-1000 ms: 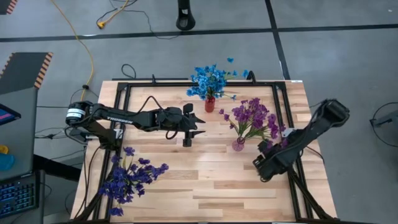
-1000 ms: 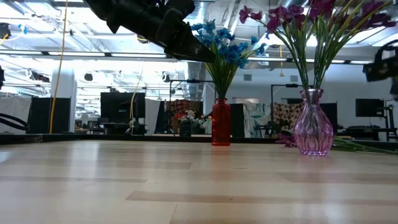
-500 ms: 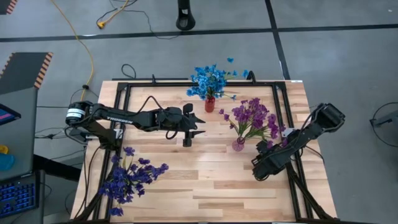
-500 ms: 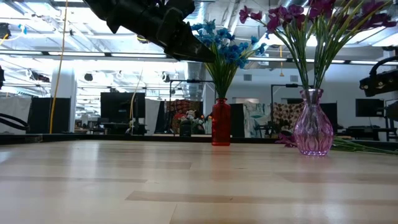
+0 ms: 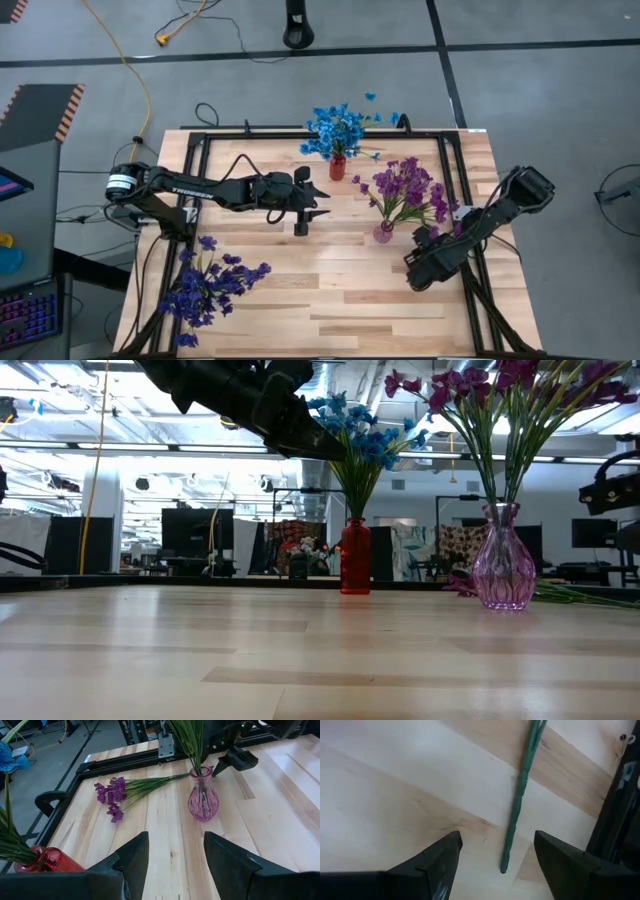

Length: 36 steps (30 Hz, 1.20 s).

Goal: Sort flowers into vase by color
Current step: Put the violet flowers into the violet vase

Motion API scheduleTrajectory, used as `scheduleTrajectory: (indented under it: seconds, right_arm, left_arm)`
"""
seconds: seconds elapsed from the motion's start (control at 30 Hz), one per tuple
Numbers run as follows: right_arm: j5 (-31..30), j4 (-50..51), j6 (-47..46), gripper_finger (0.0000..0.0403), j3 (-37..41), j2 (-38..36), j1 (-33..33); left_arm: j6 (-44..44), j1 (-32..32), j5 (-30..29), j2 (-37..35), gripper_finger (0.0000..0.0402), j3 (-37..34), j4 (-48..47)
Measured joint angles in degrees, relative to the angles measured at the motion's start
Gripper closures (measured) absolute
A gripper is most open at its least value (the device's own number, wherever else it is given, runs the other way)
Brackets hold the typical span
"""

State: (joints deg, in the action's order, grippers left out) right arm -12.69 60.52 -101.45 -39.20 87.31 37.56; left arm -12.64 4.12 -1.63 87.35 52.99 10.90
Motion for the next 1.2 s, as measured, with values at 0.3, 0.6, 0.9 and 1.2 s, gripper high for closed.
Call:
scheduleTrajectory:
  seconds: [0.3,0.6,0.9,1.2]
  right_arm:
    - [1.0,3.8,-0.6,0.0117,-1.1,0.1,0.3]
    - [0.9,9.0,-4.3,0.0117,-1.4,0.1,0.3]
    - [0.8,10.3,-5.5,0.0117,-1.4,1.5,0.0]
    - [0.5,10.4,-5.3,0.0117,-1.4,8.1,-2.5]
  left_arm:
    - [0.5,0.0,0.0,0.0,0.0223,0.0,0.0]
    - [2.6,0.0,0.0,0.0,0.0223,0.0,0.0]
    - [2.6,0.0,0.0,0.0,0.0223,0.0,0.0]
    - [2.6,0.0,0.0,0.0,0.0223,0.0,0.0]
